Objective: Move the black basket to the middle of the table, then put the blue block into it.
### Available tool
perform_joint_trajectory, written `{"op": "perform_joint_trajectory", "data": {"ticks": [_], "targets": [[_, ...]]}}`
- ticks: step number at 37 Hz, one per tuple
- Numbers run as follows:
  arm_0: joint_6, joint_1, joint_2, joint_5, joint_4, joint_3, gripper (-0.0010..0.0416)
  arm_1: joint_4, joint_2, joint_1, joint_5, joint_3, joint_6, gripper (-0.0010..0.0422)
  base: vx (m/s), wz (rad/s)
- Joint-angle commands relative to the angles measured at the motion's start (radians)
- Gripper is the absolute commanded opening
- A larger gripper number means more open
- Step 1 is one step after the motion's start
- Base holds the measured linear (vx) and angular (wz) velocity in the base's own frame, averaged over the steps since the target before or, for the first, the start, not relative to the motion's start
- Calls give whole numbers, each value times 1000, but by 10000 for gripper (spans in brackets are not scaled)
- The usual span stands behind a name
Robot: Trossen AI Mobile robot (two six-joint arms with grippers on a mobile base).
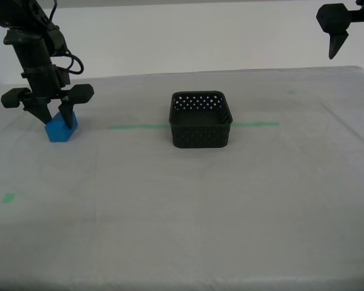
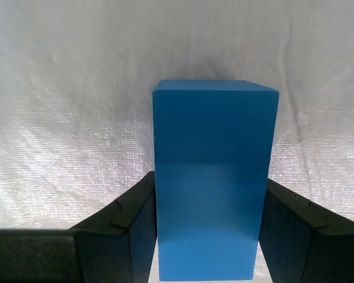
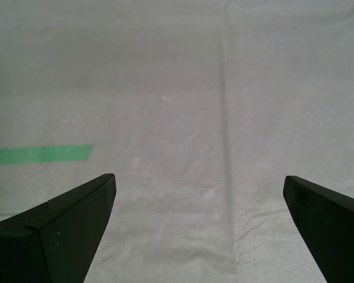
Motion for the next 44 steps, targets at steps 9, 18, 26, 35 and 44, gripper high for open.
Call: {"op": "perform_joint_trajectory", "data": {"ticks": [9, 18, 26, 35, 44], "targets": [[0, 0, 0, 3, 0, -1, 399, -32, -110, -3, -8, 0, -37, -2, 0, 0], [0, 0, 0, 3, 0, -1, 399, -74, -208, -10, -13, 0, -71, -1, 0, 0], [0, 0, 0, 3, 0, -1, 399, -135, -242, -40, -13, 11, -103, -1, 0, 0], [0, 0, 0, 3, 0, -1, 399, -143, -242, -121, -13, 67, -136, -1, 0, 0], [0, 0, 0, 3, 0, -1, 398, -170, -242, -192, 8, 143, -189, -1, 0, 0]]}}
